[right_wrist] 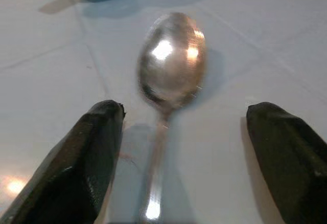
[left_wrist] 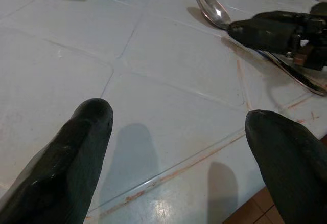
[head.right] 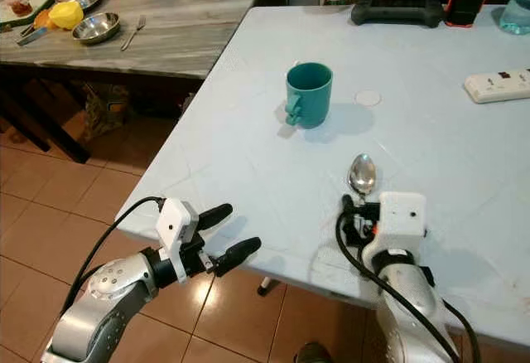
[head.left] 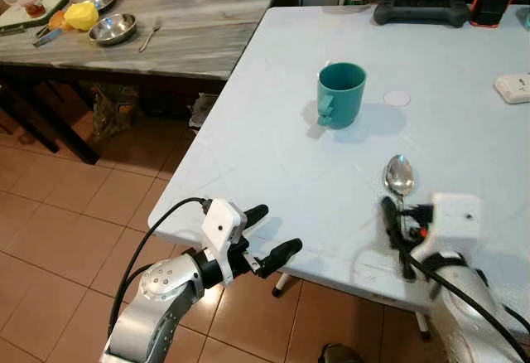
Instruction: Setting the table
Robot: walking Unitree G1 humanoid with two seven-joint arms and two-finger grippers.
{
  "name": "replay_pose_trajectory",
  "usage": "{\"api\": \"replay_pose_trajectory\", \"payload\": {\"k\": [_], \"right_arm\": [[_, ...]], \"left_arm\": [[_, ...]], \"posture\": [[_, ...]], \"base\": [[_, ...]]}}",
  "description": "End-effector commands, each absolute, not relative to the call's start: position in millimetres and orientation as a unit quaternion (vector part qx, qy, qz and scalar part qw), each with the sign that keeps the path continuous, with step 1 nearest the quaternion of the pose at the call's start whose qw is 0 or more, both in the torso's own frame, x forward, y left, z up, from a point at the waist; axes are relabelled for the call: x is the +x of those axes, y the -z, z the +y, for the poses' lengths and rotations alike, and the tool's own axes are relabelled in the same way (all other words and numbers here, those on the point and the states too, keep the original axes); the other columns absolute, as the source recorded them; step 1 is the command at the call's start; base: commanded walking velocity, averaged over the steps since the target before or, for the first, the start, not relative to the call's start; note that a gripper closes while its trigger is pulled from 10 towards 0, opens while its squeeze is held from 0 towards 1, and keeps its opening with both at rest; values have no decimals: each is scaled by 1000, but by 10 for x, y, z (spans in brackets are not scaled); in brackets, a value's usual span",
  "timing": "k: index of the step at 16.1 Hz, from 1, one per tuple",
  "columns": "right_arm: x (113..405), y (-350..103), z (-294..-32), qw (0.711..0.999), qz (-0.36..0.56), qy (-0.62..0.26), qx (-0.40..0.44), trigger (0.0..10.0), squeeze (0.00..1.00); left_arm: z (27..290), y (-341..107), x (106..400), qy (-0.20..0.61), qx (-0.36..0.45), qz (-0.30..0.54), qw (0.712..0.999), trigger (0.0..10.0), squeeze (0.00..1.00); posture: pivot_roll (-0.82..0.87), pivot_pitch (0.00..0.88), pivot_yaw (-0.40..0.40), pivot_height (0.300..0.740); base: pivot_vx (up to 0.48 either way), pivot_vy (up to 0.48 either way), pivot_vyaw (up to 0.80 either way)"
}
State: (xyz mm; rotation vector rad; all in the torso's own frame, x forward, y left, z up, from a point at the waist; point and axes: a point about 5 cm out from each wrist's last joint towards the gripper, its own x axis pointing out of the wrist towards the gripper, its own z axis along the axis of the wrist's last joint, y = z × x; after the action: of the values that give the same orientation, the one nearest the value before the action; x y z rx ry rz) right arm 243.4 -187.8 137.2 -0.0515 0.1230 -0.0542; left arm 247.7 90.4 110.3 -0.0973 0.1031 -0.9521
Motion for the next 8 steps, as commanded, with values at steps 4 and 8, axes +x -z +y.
{"api": "replay_pose_trajectory", "payload": {"k": [4, 8], "right_arm": [[2462, -1237, -1706, 993, 119, -10, -20, 0, 0], [2357, -1108, -1843, 982, 187, 13, -32, 0, 0]], "left_arm": [[926, -1079, 2443, 453, -42, 58, 889, 10000, 0], [940, -1067, 2420, 458, -47, 64, 886, 10000, 0]], "posture": [[-372, 154, 160, 740], [-370, 150, 152, 740]], "base": [[0, 0, 0], [0, 0, 0]]}}
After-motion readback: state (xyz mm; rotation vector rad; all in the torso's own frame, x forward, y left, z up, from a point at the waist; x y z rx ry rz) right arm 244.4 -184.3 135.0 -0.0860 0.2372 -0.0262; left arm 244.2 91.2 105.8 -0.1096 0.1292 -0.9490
